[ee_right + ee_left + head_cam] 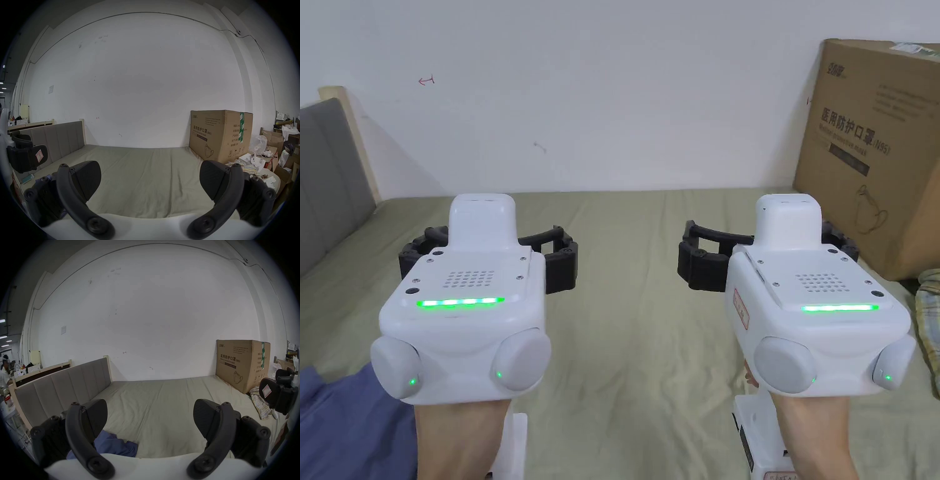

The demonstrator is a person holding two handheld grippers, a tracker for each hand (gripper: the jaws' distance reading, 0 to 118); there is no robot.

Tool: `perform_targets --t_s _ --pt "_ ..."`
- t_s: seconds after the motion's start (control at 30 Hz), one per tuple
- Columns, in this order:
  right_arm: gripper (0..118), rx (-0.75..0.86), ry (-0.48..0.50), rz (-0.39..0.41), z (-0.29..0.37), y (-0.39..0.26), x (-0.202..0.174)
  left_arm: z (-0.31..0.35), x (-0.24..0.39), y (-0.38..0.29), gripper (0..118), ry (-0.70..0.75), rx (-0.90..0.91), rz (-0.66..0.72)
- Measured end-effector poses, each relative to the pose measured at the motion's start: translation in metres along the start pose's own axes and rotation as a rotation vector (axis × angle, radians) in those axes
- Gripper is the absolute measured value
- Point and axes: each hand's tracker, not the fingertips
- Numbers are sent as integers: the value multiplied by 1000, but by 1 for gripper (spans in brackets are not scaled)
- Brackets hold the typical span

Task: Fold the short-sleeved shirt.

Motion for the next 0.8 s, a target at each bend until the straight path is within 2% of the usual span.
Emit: perform_targets --t_s 0.4,0.63,0.8 --pt "118 -6 5 -8 -1 -2 1 1 -1 0 109 -4 3 1" --pt "118 4 -13 33 0 -5 -2 1 1 -1 109 3 8 -14" --pt "118 9 -15 12 0 -2 -1 1 3 -2 110 6 6 -17"
